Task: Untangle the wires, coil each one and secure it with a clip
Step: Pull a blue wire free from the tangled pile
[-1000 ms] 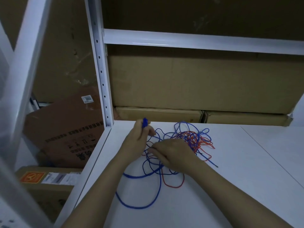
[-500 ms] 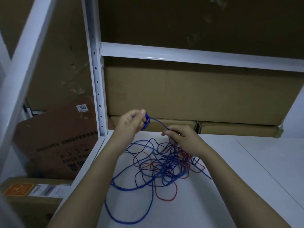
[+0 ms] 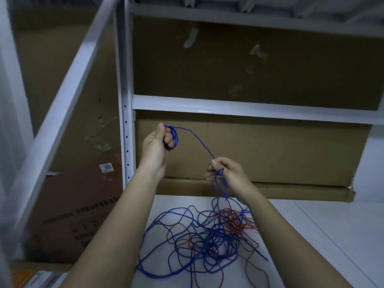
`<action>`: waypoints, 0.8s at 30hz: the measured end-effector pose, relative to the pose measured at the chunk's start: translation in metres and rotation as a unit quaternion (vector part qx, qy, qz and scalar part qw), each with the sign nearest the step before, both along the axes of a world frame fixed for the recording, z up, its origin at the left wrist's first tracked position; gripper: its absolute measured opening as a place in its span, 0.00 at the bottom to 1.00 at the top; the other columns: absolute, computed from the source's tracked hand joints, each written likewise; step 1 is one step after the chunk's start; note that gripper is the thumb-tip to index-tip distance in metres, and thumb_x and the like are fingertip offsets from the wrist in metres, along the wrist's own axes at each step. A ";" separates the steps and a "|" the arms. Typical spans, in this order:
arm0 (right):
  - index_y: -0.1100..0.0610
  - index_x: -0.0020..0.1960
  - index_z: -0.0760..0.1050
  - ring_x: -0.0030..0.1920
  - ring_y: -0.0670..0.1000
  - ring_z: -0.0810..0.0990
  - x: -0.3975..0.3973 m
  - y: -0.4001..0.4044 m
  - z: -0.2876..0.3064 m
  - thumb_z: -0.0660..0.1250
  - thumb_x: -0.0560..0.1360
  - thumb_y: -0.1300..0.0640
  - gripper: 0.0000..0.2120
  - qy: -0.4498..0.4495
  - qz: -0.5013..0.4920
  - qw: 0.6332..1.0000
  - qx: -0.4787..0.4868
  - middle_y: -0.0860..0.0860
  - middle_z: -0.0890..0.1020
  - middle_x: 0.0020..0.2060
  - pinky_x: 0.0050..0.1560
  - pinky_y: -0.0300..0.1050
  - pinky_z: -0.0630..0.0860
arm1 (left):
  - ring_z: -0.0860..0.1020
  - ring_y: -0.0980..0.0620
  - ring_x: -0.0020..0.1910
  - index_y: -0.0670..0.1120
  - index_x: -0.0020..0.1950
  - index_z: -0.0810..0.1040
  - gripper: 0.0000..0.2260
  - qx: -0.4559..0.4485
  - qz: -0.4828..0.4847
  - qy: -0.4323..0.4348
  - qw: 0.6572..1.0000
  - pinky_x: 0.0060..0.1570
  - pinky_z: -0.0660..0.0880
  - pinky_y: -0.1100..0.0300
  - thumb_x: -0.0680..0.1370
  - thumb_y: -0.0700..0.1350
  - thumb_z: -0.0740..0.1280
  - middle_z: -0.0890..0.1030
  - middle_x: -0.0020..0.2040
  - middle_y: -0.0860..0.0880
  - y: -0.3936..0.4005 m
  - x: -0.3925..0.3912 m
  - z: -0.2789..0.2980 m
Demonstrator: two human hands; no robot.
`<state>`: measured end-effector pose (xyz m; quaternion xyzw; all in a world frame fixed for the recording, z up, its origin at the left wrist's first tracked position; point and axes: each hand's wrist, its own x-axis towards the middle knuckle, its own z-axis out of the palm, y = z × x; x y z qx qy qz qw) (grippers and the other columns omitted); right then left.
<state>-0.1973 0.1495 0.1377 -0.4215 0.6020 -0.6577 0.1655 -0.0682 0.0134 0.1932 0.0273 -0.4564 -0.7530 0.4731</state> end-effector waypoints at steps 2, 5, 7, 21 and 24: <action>0.57 0.41 0.76 0.31 0.46 0.79 0.004 -0.003 0.001 0.60 0.81 0.61 0.11 0.030 -0.004 0.999 0.027 0.53 0.79 0.33 0.43 0.44 0.76 | 0.68 0.57 0.26 0.44 0.41 0.71 0.13 0.029 -0.035 0.004 0.999 0.33 0.68 0.65 0.84 0.46 0.56 0.70 0.26 0.53 0.001 0.006 0.000; 0.53 0.42 0.75 0.28 0.44 0.76 0.009 -0.004 -0.005 0.61 0.81 0.61 0.10 0.134 -0.016 0.984 0.114 0.52 0.76 0.37 0.35 0.37 0.74 | 0.75 0.58 0.28 0.43 0.45 0.74 0.11 0.080 -0.083 0.047 0.992 0.33 0.75 0.68 0.83 0.45 0.57 0.78 0.30 0.51 0.007 0.016 -0.001; 0.51 0.45 0.76 0.35 0.44 0.76 0.013 -0.006 -0.014 0.61 0.81 0.60 0.09 0.229 -0.019 0.959 0.165 0.50 0.73 0.45 0.38 0.35 0.72 | 0.80 0.57 0.35 0.40 0.49 0.75 0.11 0.073 -0.092 0.066 0.991 0.38 0.77 0.68 0.83 0.43 0.56 0.83 0.39 0.48 0.011 0.016 -0.004; 0.55 0.44 0.78 0.43 0.48 0.75 0.055 0.030 -0.029 0.61 0.78 0.57 0.08 0.356 0.012 0.934 -0.007 0.47 0.78 0.42 0.45 0.42 0.71 | 0.76 0.59 0.52 0.49 0.56 0.69 0.07 -0.482 0.109 -0.295 0.818 0.54 0.71 0.60 0.84 0.47 0.53 0.78 0.51 0.56 0.020 0.012 -0.071; 0.51 0.39 0.76 0.37 0.43 0.74 0.043 0.041 -0.022 0.61 0.77 0.55 0.09 0.253 -0.009 0.966 -0.050 0.43 0.78 0.35 0.41 0.37 0.69 | 0.73 0.59 0.40 0.52 0.47 0.69 0.07 -0.489 0.073 -0.320 0.808 0.43 0.67 0.60 0.83 0.50 0.54 0.75 0.40 0.55 0.027 0.017 -0.075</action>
